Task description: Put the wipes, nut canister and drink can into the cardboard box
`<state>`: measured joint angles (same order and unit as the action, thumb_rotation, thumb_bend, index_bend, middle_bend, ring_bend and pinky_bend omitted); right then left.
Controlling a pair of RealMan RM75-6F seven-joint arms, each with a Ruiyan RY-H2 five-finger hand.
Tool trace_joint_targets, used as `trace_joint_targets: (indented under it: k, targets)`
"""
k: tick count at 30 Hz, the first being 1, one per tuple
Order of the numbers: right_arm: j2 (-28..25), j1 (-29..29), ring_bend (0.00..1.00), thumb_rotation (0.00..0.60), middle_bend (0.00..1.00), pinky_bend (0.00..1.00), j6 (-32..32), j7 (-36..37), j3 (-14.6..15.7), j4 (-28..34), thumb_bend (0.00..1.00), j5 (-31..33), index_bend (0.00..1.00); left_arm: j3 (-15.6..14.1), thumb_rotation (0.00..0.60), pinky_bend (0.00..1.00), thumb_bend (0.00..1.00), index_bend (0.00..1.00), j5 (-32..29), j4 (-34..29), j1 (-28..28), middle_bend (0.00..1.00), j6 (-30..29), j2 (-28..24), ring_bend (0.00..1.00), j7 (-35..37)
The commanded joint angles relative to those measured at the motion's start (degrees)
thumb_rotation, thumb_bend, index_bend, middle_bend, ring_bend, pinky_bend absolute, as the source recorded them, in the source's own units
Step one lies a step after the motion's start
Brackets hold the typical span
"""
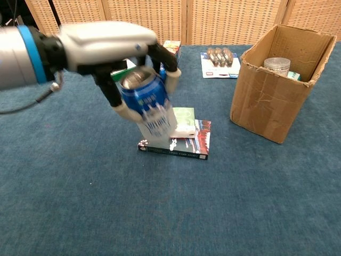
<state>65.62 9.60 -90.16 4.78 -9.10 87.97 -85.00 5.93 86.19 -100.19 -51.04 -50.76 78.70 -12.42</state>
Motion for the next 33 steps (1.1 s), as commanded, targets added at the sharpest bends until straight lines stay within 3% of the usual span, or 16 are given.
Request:
trace_joint_targets:
  k: [1, 5, 9, 13, 15, 17, 19, 20, 23, 33]
  targets:
    - [-0.2, 0.0, 0.00, 0.600, 0.00, 0.06, 0.2, 0.3, -0.1, 0.1, 0.00, 0.1, 0.00, -0.7, 0.600, 0.52, 0.18, 0.60, -1.2, -1.0, -1.8, 0.54, 2.9, 3.9, 0.43, -4.1]
    - [-0.5, -0.1, 0.00, 0.600, 0.00, 0.06, 0.6, 0.9, 0.0, 0.3, 0.00, 0.0, 0.00, -1.7, 0.600, 0.52, 0.18, 0.60, -2.9, 1.1, -3.7, 0.54, 6.0, 10.1, 0.43, -9.2]
    - [-0.6, -0.1, 0.00, 0.600, 0.00, 0.06, 0.9, 1.0, 0.0, 0.3, 0.00, -0.1, 0.00, -2.3, 0.600, 0.52, 0.17, 0.60, -3.7, 2.4, -3.8, 0.54, 5.9, 12.0, 0.43, -13.0]
    - [-0.7, -0.1, 0.00, 0.600, 0.00, 0.06, 1.1, 1.2, -0.1, 0.4, 0.00, 0.0, 0.00, -3.4, 0.600, 0.52, 0.10, 0.60, -3.9, 2.8, -3.6, 0.51, 5.5, 12.5, 0.41, -16.3]
    - [-0.7, -0.1, 0.00, 0.600, 0.00, 0.06, 1.1, 1.1, -0.2, 0.4, 0.00, -0.1, 0.00, -3.8, 0.600, 0.51, 0.04, 0.53, -4.4, 2.8, -3.4, 0.40, 5.4, 12.4, 0.35, -17.5]
    - [-0.8, -0.2, 0.00, 0.600, 0.00, 0.06, 1.0, 1.1, -0.1, 0.5, 0.00, -0.2, 0.00, -4.1, 0.600, 0.41, 0.00, 0.36, -5.7, 2.0, -3.3, 0.16, 5.9, 11.7, 0.16, -18.2]
    - [-0.8, -0.3, 0.00, 0.600, 0.00, 0.06, 1.0, 0.9, -0.1, 0.6, 0.00, -0.3, 0.00, -4.0, 0.600, 0.27, 0.00, 0.21, -6.8, 0.2, -3.2, 0.02, 6.0, 10.7, 0.03, -18.2]
    - [-0.8, -0.3, 0.00, 0.600, 0.00, 0.06, 1.1, 0.8, -0.1, 0.6, 0.00, -0.3, 0.00, -3.8, 0.600, 0.23, 0.00, 0.15, -6.6, -0.4, -3.1, 0.00, 5.6, 10.3, 0.00, -17.9]
    - [-0.8, -0.3, 0.00, 0.600, 0.00, 0.05, 1.2, 0.6, 0.0, 0.7, 0.00, -0.4, 0.00, -3.7, 0.600, 0.18, 0.00, 0.10, -4.7, -1.8, -2.3, 0.00, 3.3, 8.9, 0.00, -16.8]
    - [-0.6, -0.3, 0.00, 0.600, 0.00, 0.05, 1.4, -0.6, 0.3, 1.1, 0.00, -1.1, 0.00, -3.2, 0.600, 0.14, 0.00, 0.10, 1.7, -5.6, 2.1, 0.00, -6.4, -0.7, 0.00, -9.9]
